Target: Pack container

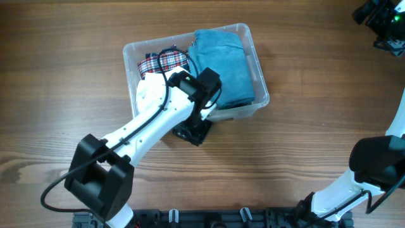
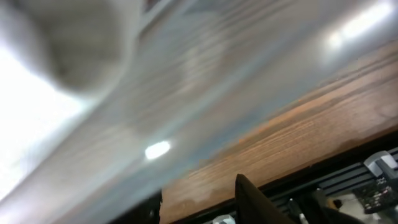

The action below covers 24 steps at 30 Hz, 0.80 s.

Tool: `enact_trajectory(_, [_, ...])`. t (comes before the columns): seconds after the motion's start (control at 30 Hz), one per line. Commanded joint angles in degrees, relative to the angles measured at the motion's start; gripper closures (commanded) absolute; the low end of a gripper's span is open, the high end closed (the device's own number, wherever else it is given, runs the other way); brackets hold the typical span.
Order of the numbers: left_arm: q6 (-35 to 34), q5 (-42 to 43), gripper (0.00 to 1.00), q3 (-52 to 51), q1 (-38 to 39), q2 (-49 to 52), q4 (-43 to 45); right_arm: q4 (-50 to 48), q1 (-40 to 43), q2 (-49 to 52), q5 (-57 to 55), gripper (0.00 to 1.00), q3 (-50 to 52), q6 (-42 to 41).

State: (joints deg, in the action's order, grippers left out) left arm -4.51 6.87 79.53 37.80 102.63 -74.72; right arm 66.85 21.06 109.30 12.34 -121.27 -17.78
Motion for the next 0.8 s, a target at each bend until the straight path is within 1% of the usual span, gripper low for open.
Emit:
enact_trajectory(0.0, [-4.1, -6.7, 0.62, -0.6, -2.5, -0.6, 2.2, -0.2, 0.0, 1.0, -0.5, 0.0, -0.1, -0.4])
enact_trajectory(0.17, [-5.4, -9.6, 0.62, -0.6, -5.3, -0.6, 6.4, -0.2, 0.0, 1.0, -0.5, 0.0, -0.1, -0.4])
enact_trajectory(0.33, [-5.4, -9.7, 0.61, -0.6, -8.2, -0.6, 9.8, -0.2, 0.0, 1.0, -0.5, 0.0, -0.1, -0.4])
enact_trajectory(0.43, [-4.7, -9.3, 0.58, -0.2, -8.4, -0.8, 8.7, -0.1, 0.0, 1.0, -0.5, 0.0, -0.1, -0.4])
enact_trajectory(0.5, [-4.7, -9.3, 0.57, 1.0, -8.2, -1.6, 6.0, -0.1, 0.0, 1.0, -0.5, 0.0, -0.1, -0.4])
enact_trajectory(0.57, [-4.8, -9.3, 0.57, 2.6, -8.2, -3.5, 3.8, -0.2, 0.0, 1.0, -0.5, 0.0, -0.1, -0.4])
enact_trajectory(0.63, [-5.0, -9.3, 0.54, 4.2, -8.4, -6.8, 3.3, -0.2, 0.0, 1.0, -0.5, 0.0, -0.1, -0.4])
enact_trajectory(0.67, [-5.0, -9.3, 0.47, 4.8, -8.5, -8.5, 3.3, -0.1, 0.0, 1.0, -0.5, 0.0, -0.1, -0.4])
enact_trajectory(0.7, [-5.1, -9.3, 0.36, 5.7, -8.8, -10.8, 3.3, -0.1, 0.0, 1.0, -0.5, 0.0, -0.1, -0.4])
enact_trajectory(0.73, [-5.4, -9.3, 0.01, 6.3, -9.3, -12.9, 3.3, -0.1, 0.0, 1.0, -0.5, 0.0, -0.1, -0.4])
enact_trajectory(0.77, [-5.7, -9.3, 0.0, 6.5, -10.0, -15.4, 3.3, -0.1, 0.0, 1.0, -0.5, 0.0, -0.1, -0.4])
